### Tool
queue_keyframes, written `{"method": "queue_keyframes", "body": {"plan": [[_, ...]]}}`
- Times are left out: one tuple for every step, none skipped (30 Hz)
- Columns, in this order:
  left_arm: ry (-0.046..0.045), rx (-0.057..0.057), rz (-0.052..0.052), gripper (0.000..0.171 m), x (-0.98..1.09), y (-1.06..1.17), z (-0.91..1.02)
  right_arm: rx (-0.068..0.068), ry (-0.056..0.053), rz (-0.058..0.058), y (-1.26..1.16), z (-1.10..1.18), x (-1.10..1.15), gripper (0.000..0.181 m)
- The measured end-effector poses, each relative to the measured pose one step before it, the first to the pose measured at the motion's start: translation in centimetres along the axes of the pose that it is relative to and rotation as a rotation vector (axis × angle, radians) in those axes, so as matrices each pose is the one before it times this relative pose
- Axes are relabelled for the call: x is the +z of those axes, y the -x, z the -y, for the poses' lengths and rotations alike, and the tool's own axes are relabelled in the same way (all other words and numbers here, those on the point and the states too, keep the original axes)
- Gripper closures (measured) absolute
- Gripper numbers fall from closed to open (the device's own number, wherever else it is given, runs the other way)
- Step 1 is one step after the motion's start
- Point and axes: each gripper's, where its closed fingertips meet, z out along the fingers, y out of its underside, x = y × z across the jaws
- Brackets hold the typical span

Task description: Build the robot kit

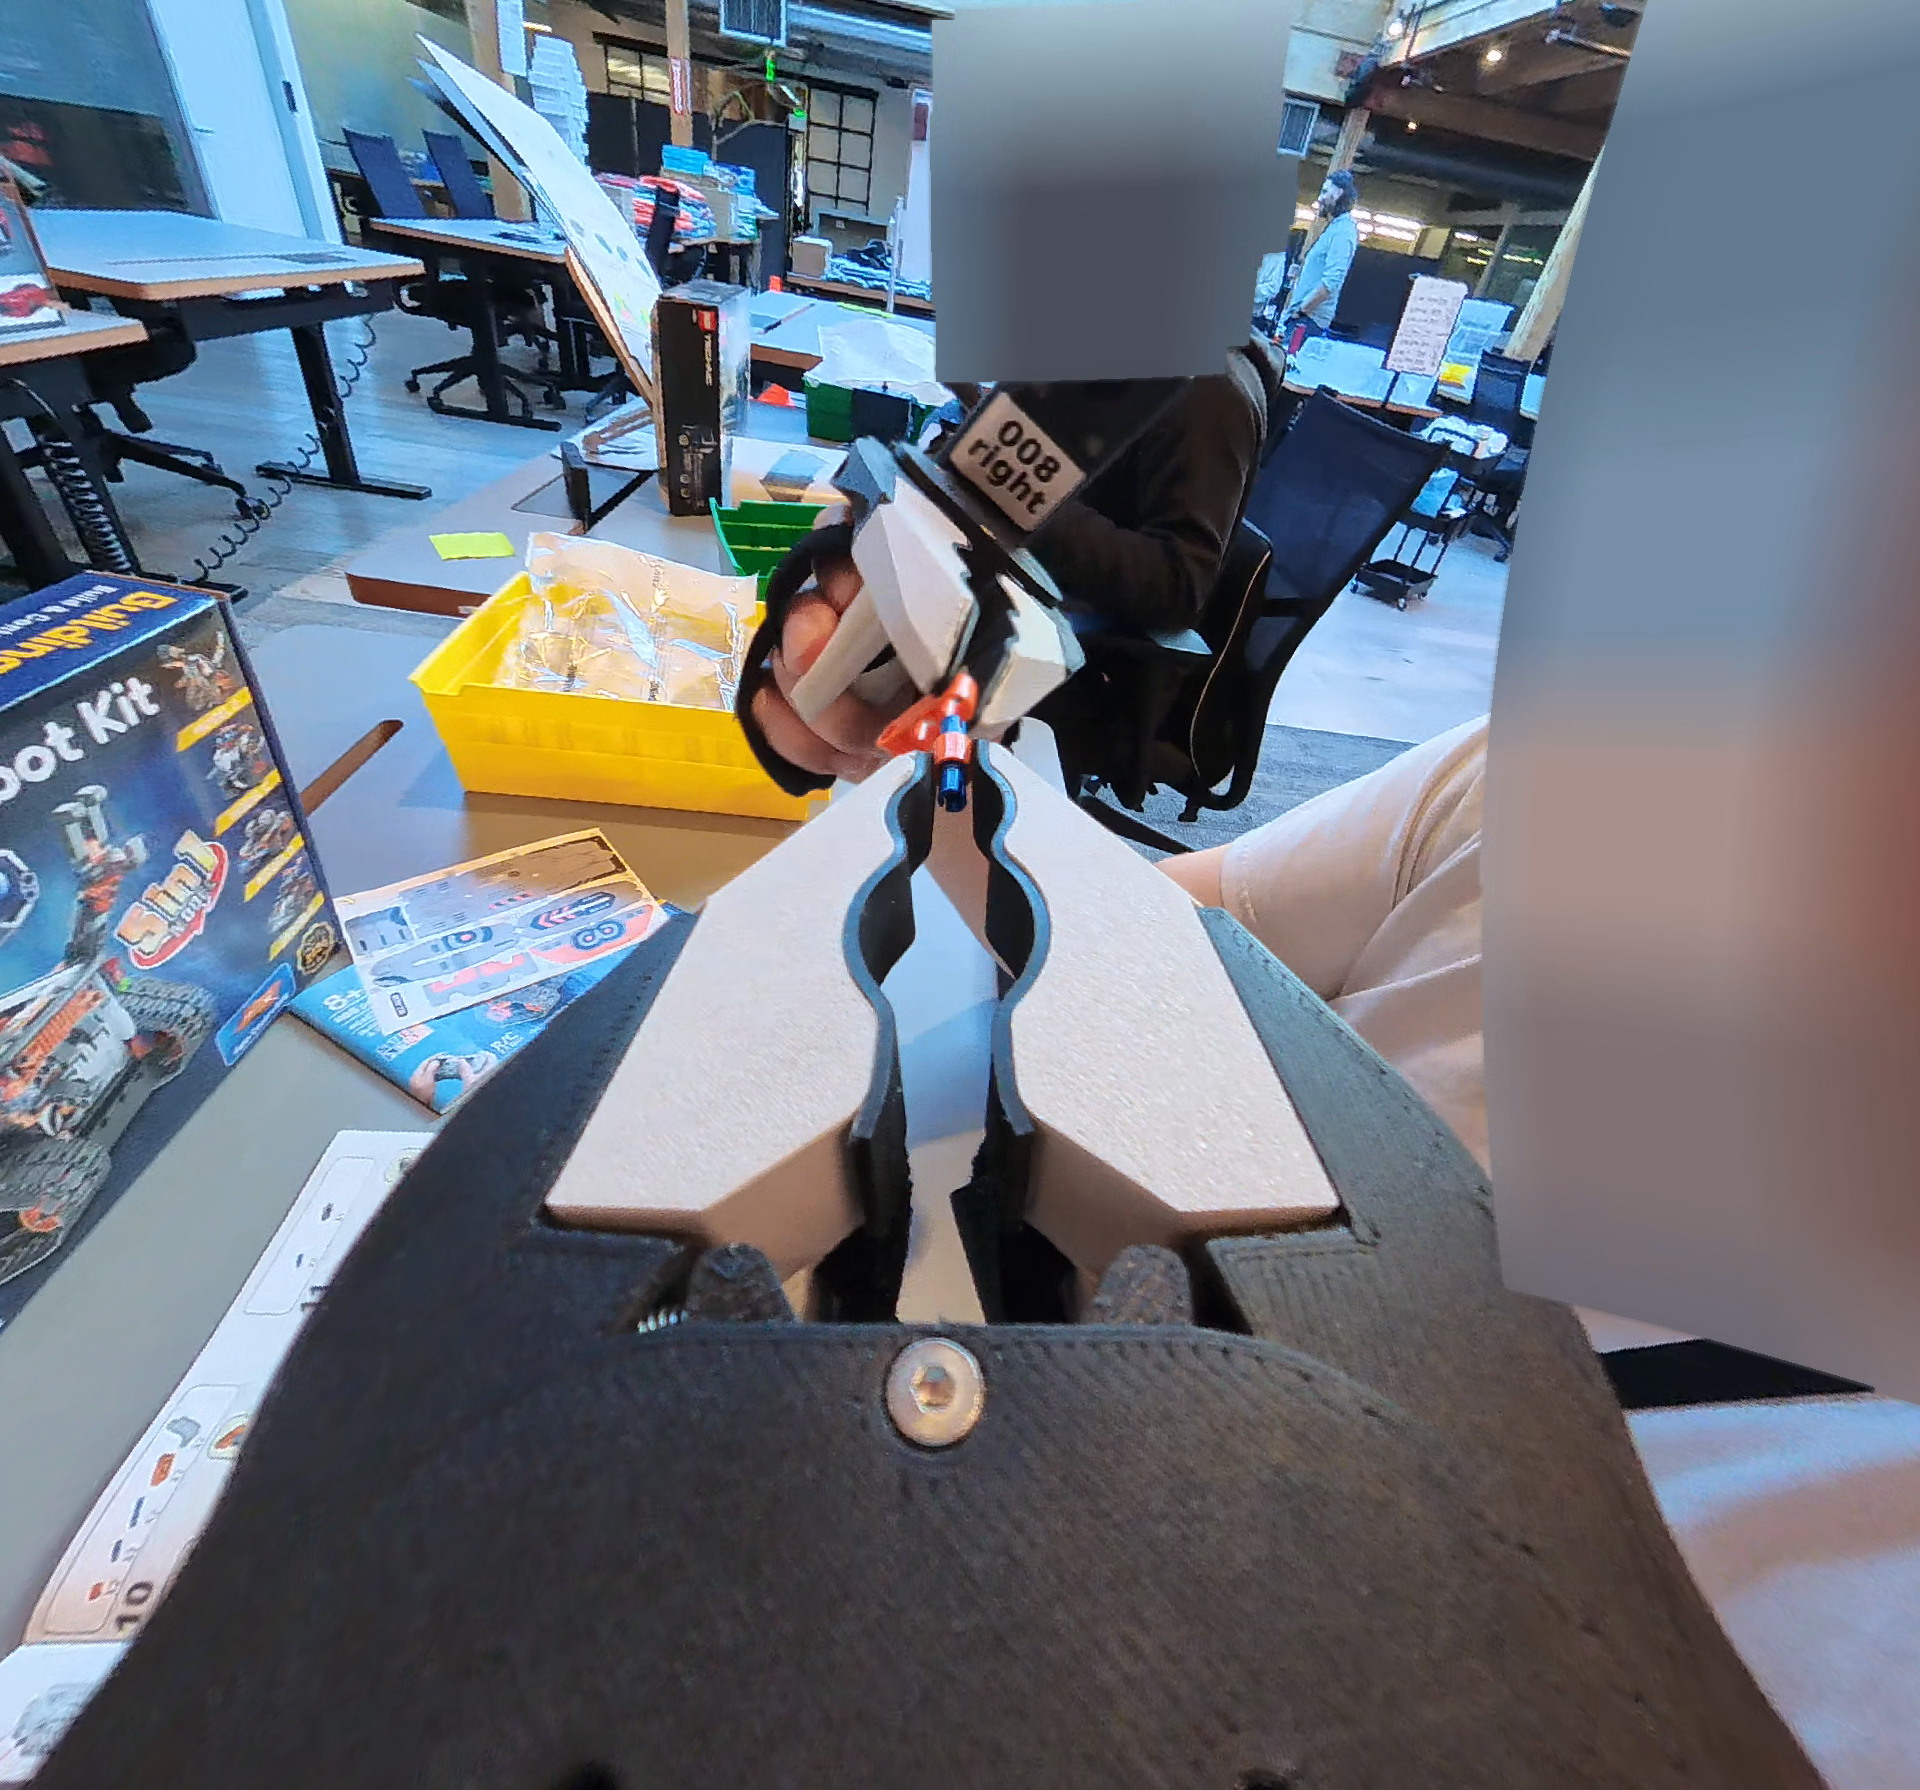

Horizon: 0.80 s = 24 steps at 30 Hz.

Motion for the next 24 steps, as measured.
{"method": "queue_keyframes", "body": {"plan": [[0.00446,-0.0017,-0.0063,0.167,0.108,-0.072,-0.081,0.0088,-0.0142,0.0093,0.074,0.105,-0.010,0.175],[0.00147,-0.0040,-0.0051,0.167,0.080,-0.028,-0.034,0.0056,0.0008,0.0071,0.011,-0.120,0.028,0.175],[-0.00273,-0.0066,-0.0075,0.167,0.065,-0.056,0.016,0.0001,0.0022,0.0112,0.121,-0.167,0.028,0.175],[-0.00036,-0.0075,-0.0092,0.167,0.064,-0.075,-0.003,0.0028,-0.0056,0.0089,0.098,-0.028,0.004,0.175],[-0.00076,-0.0058,-0.0038,0.167,0.036,0.019,-0.008,0.0067,0.0000,0.0028,-0.029,-0.097,0.008,0.175],[0.00332,-0.0066,0.0041,0.167,0.021,0.160,-0.078,0.0058,-0.0090,0.0058,0.030,0.074,-0.045,0.175],[0.00477,-0.0045,0.0020,0.167,0.054,0.132,-0.087,0.0047,-0.0143,0.0074,0.075,0.171,-0.045,0.175],[-0.00210,-0.0060,-0.0066,0.167,0.054,-0.007,0.006,0.0052,-0.0080,0.0003,-0.031,0.065,0.004,0.175],[-0.00316,-0.0096,-0.0040,0.167,-0.009,0.039,0.035,0.0059,-0.0038,0.0038,0.024,-0.024,0.023,0.175],[-0.00106,-0.0071,-0.0018,0.167,-0.004,0.040,-0.002,0.0070,-0.0087,0.0050,0.026,0.015,0.017,0.175],[-0.00157,-0.0041,-0.0046,0.167,-0.033,-0.029,0.023,0.0073,-0.0098,0.0034,0.009,0.024,0.012,0.175],[-0.00089,-0.0020,-0.0005,0.167,-0.014,0.026,0.012,0.0074,-0.0035,0.0061,0.035,-0.055,0.020,0.175],[-0.00550,-0.0047,0.0000,0.167,-0.011,0.010,0.074,0.0020,0.0023,0.0017,-0.017,-0.098,-0.014,0.175],[-0.00123,-0.0048,-0.0036,0.167,0.012,-0.051,0.015,-0.0031,-0.0006,-0.0033,-0.053,-0.061,-0.015,0.175],[0.00151,-0.0014,-0.0093,0.167,0.044,-0.159,-0.023,0.0037,-0.0081,0.0062,0.085,0.089,-0.023,0.176],[-0.00179,-0.0008,-0.0082,0.167,0.040,-0.159,0.038,0.0093,-0.0092,0.0067,0.064,0.123,-0.005,0.175],[-0.00085,-0.0040,-0.0027,0.167,0.057,-0.061,0.005,0.0022,-0.0069,-0.0017,-0.031,0.109,-0.029,0.175],[0.00497,-0.0020,0.0001,0.167,0.087,0.000,-0.082,-0.0030,-0.0014,-0.0062,-0.083,-0.008,-0.018,0.176],[-0.00403,-0.0002,0.0000,0.167,0.028,-0.001,0.056,0.0016,-0.0031,0.0024,0.019,0.002,-0.021,0.175],[-0.00059,-0.0019,-0.0029,0.167,0.029,-0.026,0.006,0.0090,-0.0059,0.0045,0.011,0.033,-0.031,0.175],[-0.00075,-0.0041,-0.0014,0.167,0.030,0.022,0.008,0.0098,-0.0057,0.0049,0.002,0.008,-0.023,0.175],[-0.00062,-0.0063,0.0000,0.167,0.015,0.048,-0.009,0.0066,-0.0038,0.0030,-0.014,-0.036,-0.024,0.175],[-0.00165,-0.0113,0.0029,0.167,-0.004,0.118,0.022,0.0015,0.0018,-0.0011,-0.064,-0.126,-0.010,0.175],[-0.00041,-0.0089,0.0005,0.167,0.000,0.091,0.014,-0.0008,-0.0002,-0.0052,-0.106,-0.074,-0.026,0.175]]}}
